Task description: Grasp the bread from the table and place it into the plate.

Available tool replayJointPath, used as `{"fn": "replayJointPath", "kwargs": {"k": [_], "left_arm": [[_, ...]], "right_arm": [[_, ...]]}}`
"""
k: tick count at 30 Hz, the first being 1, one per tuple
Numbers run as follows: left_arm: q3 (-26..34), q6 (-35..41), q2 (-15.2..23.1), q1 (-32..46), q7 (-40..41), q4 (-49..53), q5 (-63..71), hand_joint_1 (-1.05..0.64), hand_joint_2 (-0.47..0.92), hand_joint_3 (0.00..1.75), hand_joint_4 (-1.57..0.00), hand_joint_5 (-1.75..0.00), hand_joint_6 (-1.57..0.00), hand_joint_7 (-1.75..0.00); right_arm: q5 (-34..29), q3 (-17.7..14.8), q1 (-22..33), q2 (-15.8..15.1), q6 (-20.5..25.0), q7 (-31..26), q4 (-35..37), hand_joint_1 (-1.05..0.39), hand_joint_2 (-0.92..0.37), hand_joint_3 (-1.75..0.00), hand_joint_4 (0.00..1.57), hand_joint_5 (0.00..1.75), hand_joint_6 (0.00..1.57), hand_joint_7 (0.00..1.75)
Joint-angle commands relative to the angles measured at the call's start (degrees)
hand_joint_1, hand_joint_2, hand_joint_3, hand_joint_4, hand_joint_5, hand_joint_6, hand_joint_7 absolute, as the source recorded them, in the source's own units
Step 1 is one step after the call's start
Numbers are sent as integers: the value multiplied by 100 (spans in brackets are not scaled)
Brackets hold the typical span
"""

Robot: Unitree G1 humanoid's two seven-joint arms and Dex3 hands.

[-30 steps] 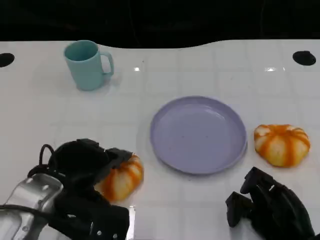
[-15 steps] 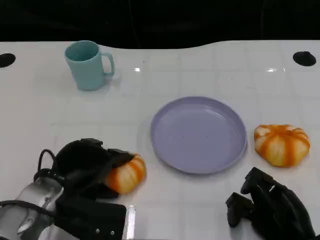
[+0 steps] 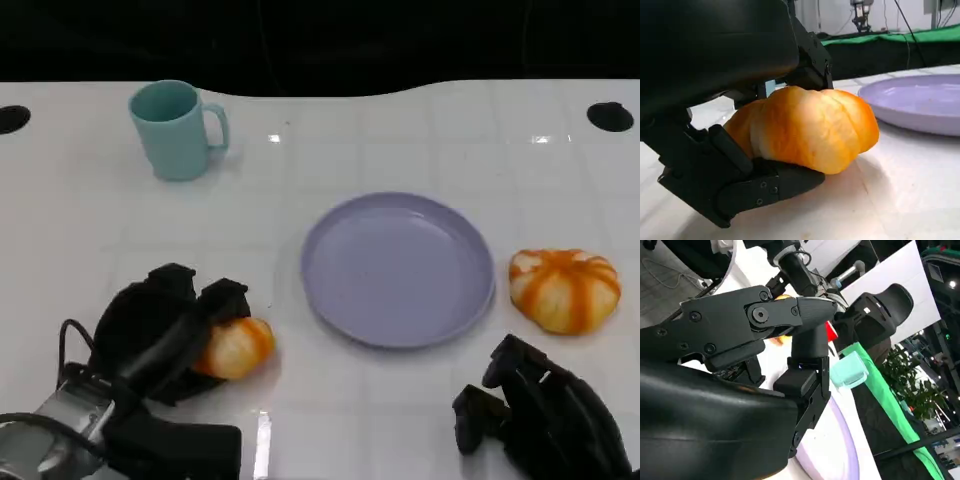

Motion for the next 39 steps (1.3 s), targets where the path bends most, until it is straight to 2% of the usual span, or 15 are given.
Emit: {"fn": "replayJointPath", "kwargs": {"k": [1,4,7,14,19,24,31,36,39], "left_arm": [[271,310,-3,-17,120,-388,-245,-30,51,126,-82,-175,-67,-171],[436,452,-42,68,77,-799,-392,-30,53,110,-80,-175,-62,-174],[596,567,-130,151,-91,-1194,-617,-28,51,103,-80,-175,-62,-174],[838,643,-571,116,159,-1573,-882,-20,47,102,-85,-175,-69,-171],[932,563,-886,-40,16,-1597,-1134,-17,46,103,-87,-175,-71,-168],[772,220,-1117,-477,-63,-1167,-1197,-19,41,109,-89,-175,-78,-158],[423,2,-1492,-1279,-336,-280,-1129,-24,41,113,-89,-175,-78,-159],[235,-28,-1751,-1703,-320,333,-1075,-28,41,117,-89,-175,-73,-173],[117,-31,-1850,-1890,-243,628,-999,-29,41,117,-90,-175,-73,-174]], "right_arm": [[17,-20,-37,-65,-76,-11,79,-56,-92,-23,78,168,69,142],[-11,-15,-53,-59,-136,-29,118,-55,-92,-24,78,169,69,142],[1,-13,-57,-49,-124,-32,146,-55,-92,-23,78,169,69,142],[-22,9,-30,-35,-252,22,240,-56,-92,-23,77,168,69,141],[-34,31,24,-42,-217,-12,212,-56,-92,-22,78,167,70,140],[-44,46,53,-70,-207,0,173,-56,-92,-23,78,166,69,140],[-19,57,110,-85,-208,43,126,-56,-92,-24,77,165,68,140],[41,65,168,-67,-115,38,30,-54,-92,-24,78,165,69,140],[72,77,201,-64,-57,32,-24,-54,-92,-23,78,166,68,140]]}}
